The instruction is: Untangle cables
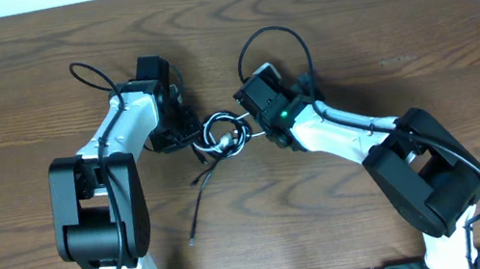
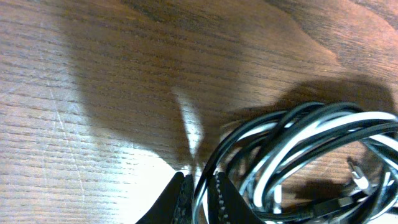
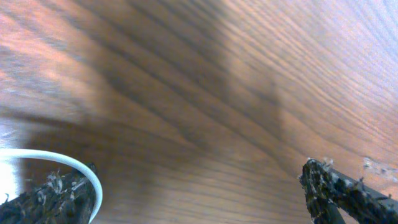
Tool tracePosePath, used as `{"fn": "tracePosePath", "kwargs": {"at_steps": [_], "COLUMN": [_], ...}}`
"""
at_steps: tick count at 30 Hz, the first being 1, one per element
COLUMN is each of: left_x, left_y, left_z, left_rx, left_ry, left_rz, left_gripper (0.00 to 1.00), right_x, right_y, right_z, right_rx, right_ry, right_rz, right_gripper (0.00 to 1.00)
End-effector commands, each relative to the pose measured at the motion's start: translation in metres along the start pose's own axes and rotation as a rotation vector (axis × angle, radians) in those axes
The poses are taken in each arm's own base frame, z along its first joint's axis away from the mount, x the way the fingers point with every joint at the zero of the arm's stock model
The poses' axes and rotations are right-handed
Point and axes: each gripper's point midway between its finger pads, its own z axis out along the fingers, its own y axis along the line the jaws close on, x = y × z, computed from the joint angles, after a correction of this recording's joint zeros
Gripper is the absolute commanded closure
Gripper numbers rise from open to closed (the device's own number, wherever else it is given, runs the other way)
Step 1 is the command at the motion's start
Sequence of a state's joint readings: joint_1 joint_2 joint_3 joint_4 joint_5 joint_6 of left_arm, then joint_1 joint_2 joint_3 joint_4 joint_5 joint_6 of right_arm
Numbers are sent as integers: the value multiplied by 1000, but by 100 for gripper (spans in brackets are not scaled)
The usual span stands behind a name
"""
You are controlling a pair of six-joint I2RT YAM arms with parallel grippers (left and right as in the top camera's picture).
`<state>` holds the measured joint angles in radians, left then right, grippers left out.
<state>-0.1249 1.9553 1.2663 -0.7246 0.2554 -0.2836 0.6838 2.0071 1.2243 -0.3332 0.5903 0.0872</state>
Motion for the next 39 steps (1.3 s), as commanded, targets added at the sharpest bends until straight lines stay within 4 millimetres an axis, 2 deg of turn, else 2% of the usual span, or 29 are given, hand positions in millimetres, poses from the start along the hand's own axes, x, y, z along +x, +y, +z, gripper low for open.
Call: {"fn": "tracePosePath", "kwargs": {"at_steps": [1,3,5,9,12,13,14,17,20,25,28,31,39], "left_x": [-1,-1,-1,-1,-1,0,2,9,11,9,6,5,0], "left_y": [8,8,8,8,7,4,-3,-21,-29,-29,-23,-20,-5], "left_z": [1,1,1,1,1,1,1,0,-2,-2,-1,0,2], "left_rx": [-32,-32,-32,-32,-28,-11,29,134,181,183,147,126,40], "left_ry": [-4,-4,-3,-3,-2,4,18,54,70,60,44,36,9], "left_rz": [5,5,5,6,6,6,6,6,6,9,10,10,8], "left_gripper": [86,86,86,86,85,74,70,63,61,62,62,61,62], "right_x": [-11,-16,-19,-18,-19,-19,-18,-17,-18,-19,-21,-22,-16], "right_y": [-35,-34,-25,23,24,24,27,35,39,54,72,81,75], "right_z": [-3,-2,-1,-4,-5,-5,-6,-8,-10,-19,-28,-33,-29], "right_rx": [134,123,66,-208,-214,-216,-229,-275,-282,-305,-362,-394,-381], "right_ry": [-28,-43,-53,-53,-56,-56,-54,-52,-55,-73,-88,-98,-78], "right_rz": [11,-14,-17,-24,-23,-23,-25,-30,-37,-62,-81,-89,-118], "right_gripper": [1,1,1,1,1,1,1,1,1,1,1,1,1]}}
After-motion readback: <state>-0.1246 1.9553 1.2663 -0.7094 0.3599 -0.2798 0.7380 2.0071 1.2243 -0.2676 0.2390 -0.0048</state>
